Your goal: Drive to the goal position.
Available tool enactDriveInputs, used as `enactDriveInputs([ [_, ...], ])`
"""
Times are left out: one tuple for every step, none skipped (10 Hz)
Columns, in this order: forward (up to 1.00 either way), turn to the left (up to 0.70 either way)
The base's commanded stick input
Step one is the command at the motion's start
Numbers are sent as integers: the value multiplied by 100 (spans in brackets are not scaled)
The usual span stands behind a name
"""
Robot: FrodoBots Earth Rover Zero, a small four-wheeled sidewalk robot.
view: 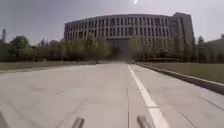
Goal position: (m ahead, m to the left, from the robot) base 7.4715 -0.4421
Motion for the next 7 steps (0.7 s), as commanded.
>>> enactDriveInputs([
  [70, 0],
  [70, 0],
  [70, 0],
  [70, 0],
  [70, 0],
  [70, 0],
  [70, 0],
])
